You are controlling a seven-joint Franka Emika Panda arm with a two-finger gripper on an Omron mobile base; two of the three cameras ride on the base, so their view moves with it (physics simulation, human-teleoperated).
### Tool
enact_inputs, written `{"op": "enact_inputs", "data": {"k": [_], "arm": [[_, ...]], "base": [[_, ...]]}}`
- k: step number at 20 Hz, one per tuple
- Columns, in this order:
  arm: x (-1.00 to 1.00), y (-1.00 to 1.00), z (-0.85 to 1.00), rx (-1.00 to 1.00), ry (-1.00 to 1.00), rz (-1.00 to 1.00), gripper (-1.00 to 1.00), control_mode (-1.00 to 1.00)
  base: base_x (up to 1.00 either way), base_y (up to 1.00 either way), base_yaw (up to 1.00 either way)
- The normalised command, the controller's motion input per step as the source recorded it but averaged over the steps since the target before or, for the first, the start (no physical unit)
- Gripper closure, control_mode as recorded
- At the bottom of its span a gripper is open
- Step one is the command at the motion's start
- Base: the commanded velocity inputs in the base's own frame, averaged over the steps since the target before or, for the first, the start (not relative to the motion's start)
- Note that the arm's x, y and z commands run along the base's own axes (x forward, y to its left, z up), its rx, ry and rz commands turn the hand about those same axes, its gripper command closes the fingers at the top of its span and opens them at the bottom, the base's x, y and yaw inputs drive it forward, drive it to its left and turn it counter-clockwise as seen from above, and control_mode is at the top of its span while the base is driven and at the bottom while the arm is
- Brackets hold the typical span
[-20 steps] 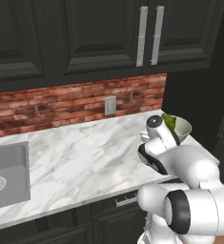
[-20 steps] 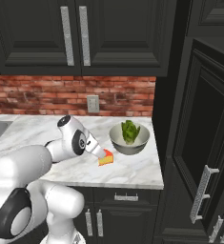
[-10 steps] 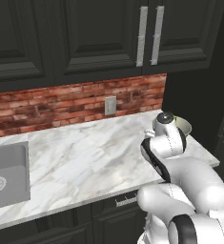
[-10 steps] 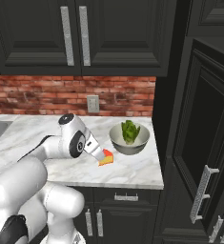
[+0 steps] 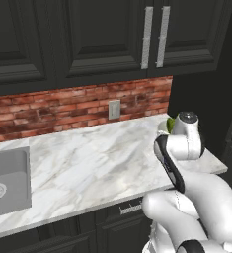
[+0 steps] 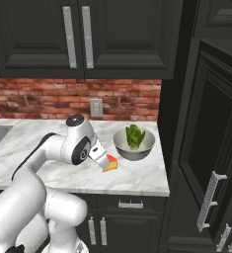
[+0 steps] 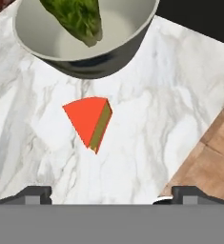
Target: Pick the cheese from the fridge and the cheese grater from the cabinet and place them next to the salad bowl.
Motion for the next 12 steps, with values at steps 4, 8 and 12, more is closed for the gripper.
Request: {"op": "enact_inputs", "data": {"k": [4, 8, 12], "arm": [[-0.53, 0.00, 0.49, 0.09, 0.01, 0.19, -1.00, -1.00], [-0.60, 0.00, 0.36, 0.08, 0.03, 0.22, -1.00, -1.00], [-0.49, 0.00, 0.51, 0.02, 0.06, 0.23, -1.00, -1.00]], "base": [[0.00, 0.00, 0.00], [0.00, 0.00, 0.00], [0.00, 0.00, 0.00]]}}
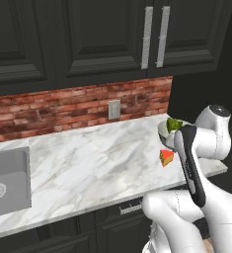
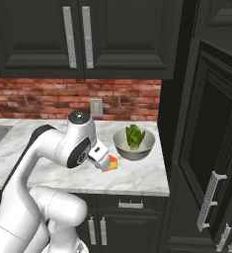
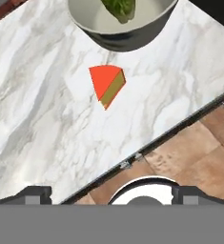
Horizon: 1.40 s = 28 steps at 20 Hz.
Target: Pick the cheese from the fridge and the cheese grater from the cabinet and place them next to the salad bowl.
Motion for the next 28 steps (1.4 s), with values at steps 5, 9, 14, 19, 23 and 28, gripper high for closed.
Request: {"op": "enact_inputs", "data": {"k": [5, 9, 14, 19, 23, 28], "arm": [[-0.18, 0.00, 0.53, -0.02, 0.23, 0.13, -1.00, -1.00], [-0.35, 0.06, 0.28, -0.16, 0.07, 0.02, -1.00, -1.00], [-0.65, 0.17, 0.14, -0.05, -0.10, 0.00, -1.00, -1.00], [-0.44, 0.25, 0.37, 0.00, -0.04, 0.00, -1.00, -1.00], [-0.25, 0.23, 0.31, 0.00, 0.00, 0.00, -1.00, -1.00], [0.00, 0.00, 0.00, 0.00, 0.00, 0.00, -1.00, -1.00]], "base": [[0.00, 0.00, 0.00], [0.00, 0.00, 0.00], [0.00, 0.00, 0.00], [0.00, 0.00, 0.00], [0.00, 0.00, 0.00], [0.00, 0.00, 0.00]]}}
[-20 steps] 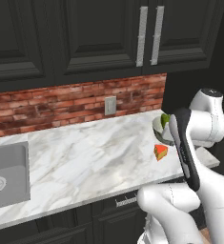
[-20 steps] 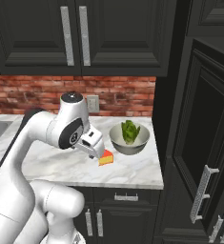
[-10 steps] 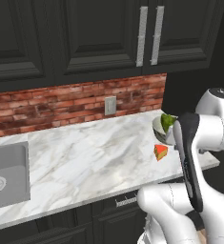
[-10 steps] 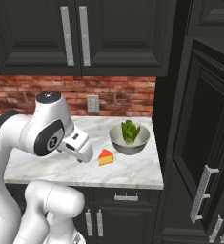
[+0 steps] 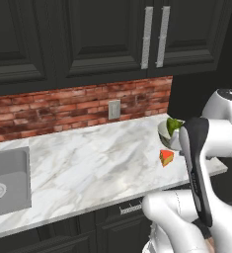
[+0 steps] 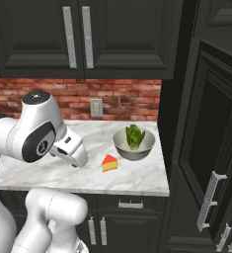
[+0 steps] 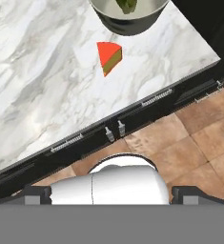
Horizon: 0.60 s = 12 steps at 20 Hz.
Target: Pick the cheese from the fridge and the cheese grater from the cabinet and place them next to the salad bowl.
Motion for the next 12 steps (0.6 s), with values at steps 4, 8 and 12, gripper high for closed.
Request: {"op": "enact_inputs", "data": {"k": [4, 8, 12], "arm": [[0.00, 0.00, 0.00, 0.00, 0.00, 0.00, -1.00, -1.00], [-0.01, 0.00, 0.00, 0.00, 0.00, 0.00, -1.00, 1.00], [0.00, 0.00, 0.00, 0.00, 0.00, 0.00, -1.00, 1.00]], "base": [[0.00, 0.00, 0.00], [-0.01, 0.00, -0.01], [-0.28, 0.00, -0.18]]}}
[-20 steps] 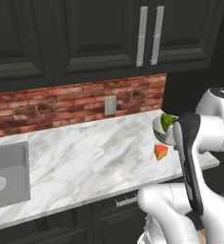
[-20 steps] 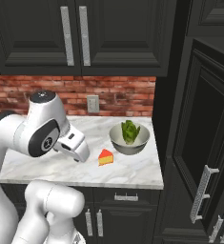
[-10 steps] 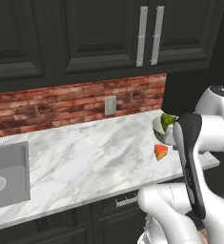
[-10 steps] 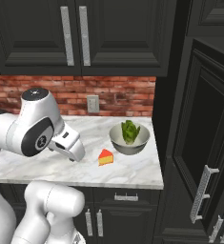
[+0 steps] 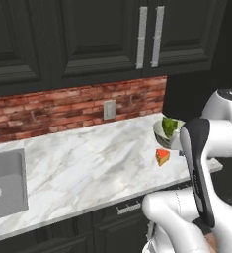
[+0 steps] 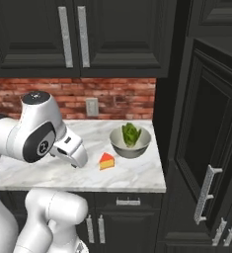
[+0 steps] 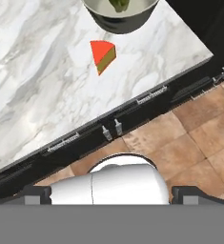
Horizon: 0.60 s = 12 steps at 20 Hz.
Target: Pick the cheese from the fridge and the cheese grater from the cabinet and place them next to the salad bowl.
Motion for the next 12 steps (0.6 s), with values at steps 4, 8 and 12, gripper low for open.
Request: {"op": "enact_inputs", "data": {"k": [4, 8, 12], "arm": [[0.00, 0.00, 0.00, 0.00, 0.00, 0.00, -1.00, 1.00], [0.00, 0.00, 0.00, 0.00, 0.00, 0.00, -1.00, 1.00], [0.00, 0.00, 0.00, 0.00, 0.00, 0.00, -1.00, 1.00]], "base": [[-0.66, -0.07, -0.39], [-0.04, 0.07, -0.67], [0.03, 0.23, -0.86]]}}
